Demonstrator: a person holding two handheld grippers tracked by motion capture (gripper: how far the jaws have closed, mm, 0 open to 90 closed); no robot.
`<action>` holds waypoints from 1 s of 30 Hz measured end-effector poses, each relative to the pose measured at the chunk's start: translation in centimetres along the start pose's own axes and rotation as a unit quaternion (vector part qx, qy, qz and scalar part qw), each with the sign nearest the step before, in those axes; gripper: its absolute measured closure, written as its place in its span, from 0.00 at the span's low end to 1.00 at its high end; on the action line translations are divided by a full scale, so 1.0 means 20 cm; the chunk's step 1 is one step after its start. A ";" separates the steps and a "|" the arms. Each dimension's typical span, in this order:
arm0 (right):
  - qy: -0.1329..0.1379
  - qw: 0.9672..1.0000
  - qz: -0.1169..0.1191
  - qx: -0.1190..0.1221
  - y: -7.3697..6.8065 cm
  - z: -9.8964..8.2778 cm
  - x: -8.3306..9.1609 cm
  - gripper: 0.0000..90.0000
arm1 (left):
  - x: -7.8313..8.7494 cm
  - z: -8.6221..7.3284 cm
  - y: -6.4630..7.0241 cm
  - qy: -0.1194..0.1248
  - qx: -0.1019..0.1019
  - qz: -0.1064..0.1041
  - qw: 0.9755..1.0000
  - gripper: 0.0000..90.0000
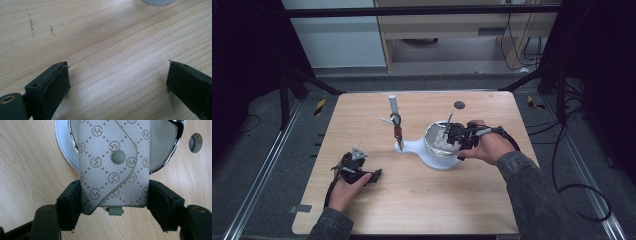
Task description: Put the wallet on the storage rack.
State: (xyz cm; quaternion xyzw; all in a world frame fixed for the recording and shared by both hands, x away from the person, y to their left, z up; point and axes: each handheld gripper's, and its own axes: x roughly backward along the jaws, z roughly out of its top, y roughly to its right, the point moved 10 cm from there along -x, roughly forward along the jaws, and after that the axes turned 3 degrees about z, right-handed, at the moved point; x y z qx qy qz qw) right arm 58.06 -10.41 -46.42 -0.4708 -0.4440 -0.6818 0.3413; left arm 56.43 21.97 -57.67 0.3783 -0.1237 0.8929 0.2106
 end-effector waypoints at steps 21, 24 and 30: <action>-0.007 1.000 0.013 -0.014 0.02 0.02 -0.04 0.35 | 0.00 0.00 0.00 -0.001 -0.002 -0.001 1.000 0.04; -0.008 1.000 0.014 -0.015 0.03 0.02 -0.05 0.35 | 0.00 0.00 0.01 -0.001 -0.002 -0.001 1.000 0.04; -0.011 1.000 0.013 -0.017 0.04 0.04 -0.05 0.35 | 0.00 0.00 0.01 -0.001 -0.003 -0.002 1.000 0.04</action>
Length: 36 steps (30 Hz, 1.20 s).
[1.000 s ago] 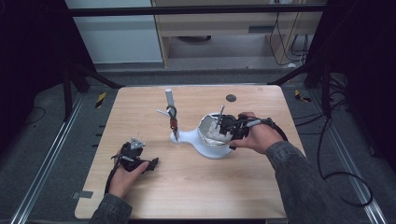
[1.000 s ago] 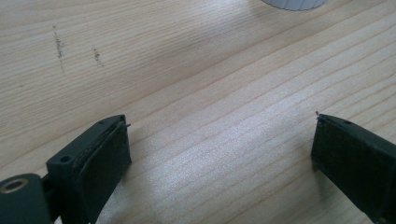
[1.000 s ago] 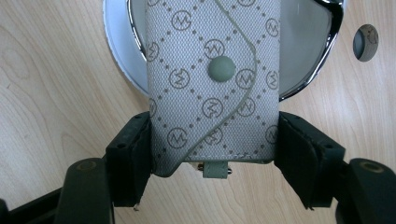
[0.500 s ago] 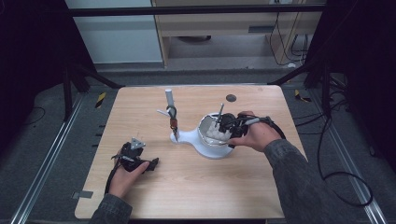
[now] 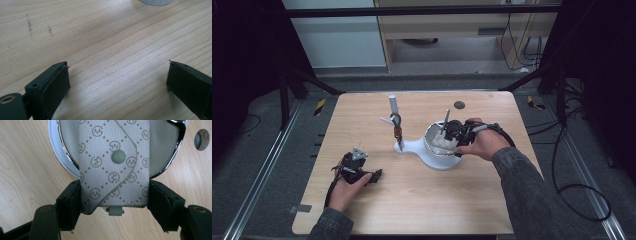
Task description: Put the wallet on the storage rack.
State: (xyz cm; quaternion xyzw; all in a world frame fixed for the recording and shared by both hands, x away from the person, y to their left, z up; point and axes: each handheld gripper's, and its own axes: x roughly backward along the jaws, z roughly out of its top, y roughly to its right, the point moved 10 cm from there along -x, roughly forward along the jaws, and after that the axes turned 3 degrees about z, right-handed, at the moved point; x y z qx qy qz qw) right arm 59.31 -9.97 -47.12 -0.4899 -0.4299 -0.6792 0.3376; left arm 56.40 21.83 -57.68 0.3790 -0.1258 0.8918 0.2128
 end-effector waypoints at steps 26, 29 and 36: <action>-0.013 1.000 0.001 -0.001 0.01 0.04 -0.03 0.34 | 0.00 0.00 0.00 0.000 -0.001 0.000 1.000 0.04; -0.012 1.000 0.001 -0.002 0.01 0.04 -0.03 0.34 | 0.00 0.00 0.00 0.000 -0.001 0.000 1.000 0.04; -0.008 1.000 0.002 -0.002 0.02 0.06 -0.04 0.35 | 0.00 0.00 0.00 0.000 -0.001 0.000 1.000 0.04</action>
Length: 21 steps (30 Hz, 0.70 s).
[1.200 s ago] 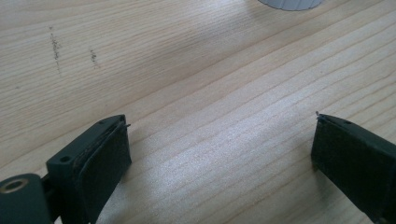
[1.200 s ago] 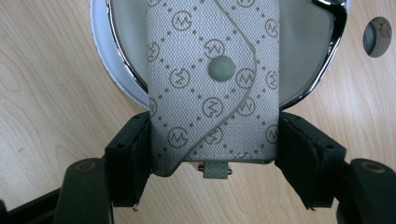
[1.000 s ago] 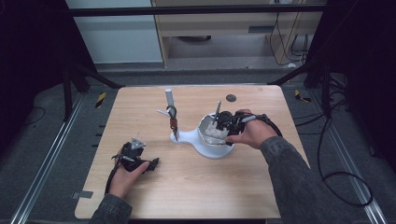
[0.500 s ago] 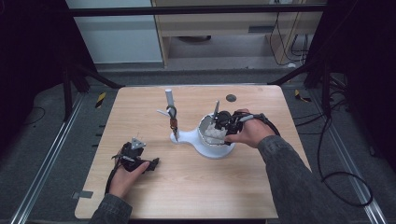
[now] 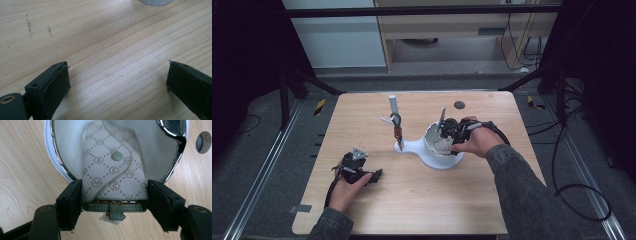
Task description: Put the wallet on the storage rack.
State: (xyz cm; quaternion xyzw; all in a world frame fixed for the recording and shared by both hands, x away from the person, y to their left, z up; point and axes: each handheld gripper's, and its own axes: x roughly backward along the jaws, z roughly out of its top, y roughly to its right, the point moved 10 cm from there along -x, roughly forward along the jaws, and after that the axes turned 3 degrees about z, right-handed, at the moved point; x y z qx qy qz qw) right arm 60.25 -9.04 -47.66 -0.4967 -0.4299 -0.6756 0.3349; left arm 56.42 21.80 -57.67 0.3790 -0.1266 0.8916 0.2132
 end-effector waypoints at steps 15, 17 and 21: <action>0.004 1.000 0.008 -0.016 0.00 0.00 -0.01 0.33 | 0.00 0.00 0.00 0.000 0.000 0.000 1.000 0.04; 0.008 1.000 0.011 -0.018 0.00 0.00 -0.01 0.33 | 0.00 0.00 0.00 0.000 0.001 0.000 1.000 0.04; 0.012 1.000 0.013 -0.023 0.00 0.00 -0.01 0.33 | 0.00 0.00 0.00 0.000 0.000 0.000 1.000 0.04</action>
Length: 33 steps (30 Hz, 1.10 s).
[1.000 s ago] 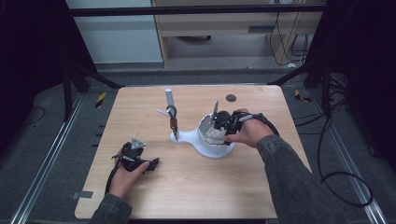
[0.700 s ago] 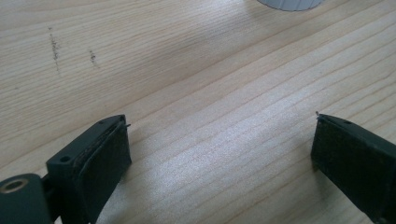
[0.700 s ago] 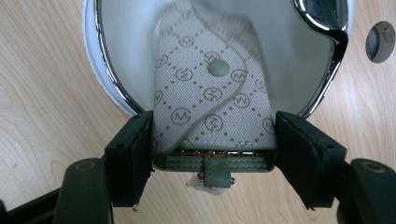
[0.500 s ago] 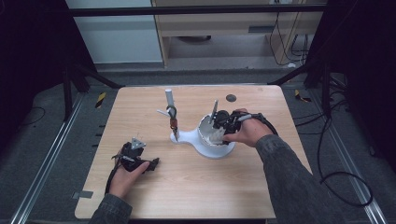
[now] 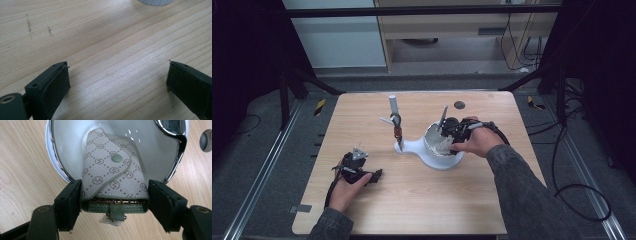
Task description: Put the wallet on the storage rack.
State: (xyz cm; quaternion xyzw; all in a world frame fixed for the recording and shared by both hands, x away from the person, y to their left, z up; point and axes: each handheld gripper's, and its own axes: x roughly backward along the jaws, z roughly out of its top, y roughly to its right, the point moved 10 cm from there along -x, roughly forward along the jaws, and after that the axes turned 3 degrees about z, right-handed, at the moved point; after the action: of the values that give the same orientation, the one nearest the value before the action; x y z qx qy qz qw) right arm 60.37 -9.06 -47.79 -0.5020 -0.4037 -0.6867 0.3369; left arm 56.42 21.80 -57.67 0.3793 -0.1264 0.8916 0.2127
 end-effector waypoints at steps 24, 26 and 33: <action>0.020 1.000 -0.004 -0.011 0.00 0.02 0.02 0.20 | 0.00 0.00 0.00 -0.001 0.000 0.000 1.000 0.04; 0.023 1.000 -0.007 -0.009 0.00 0.02 0.02 0.19 | 0.00 0.00 0.00 0.000 0.000 0.000 1.000 0.04; 0.033 0.999 -0.014 -0.009 -0.01 0.02 0.06 0.14 | 0.00 0.00 0.00 0.000 0.000 0.000 1.000 0.04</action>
State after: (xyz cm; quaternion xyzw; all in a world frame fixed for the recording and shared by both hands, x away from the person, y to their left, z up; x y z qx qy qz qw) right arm 60.11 -8.69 -46.60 -0.4763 -0.3934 -0.7113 0.3354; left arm 56.42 21.80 -57.67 0.3792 -0.1267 0.8916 0.2126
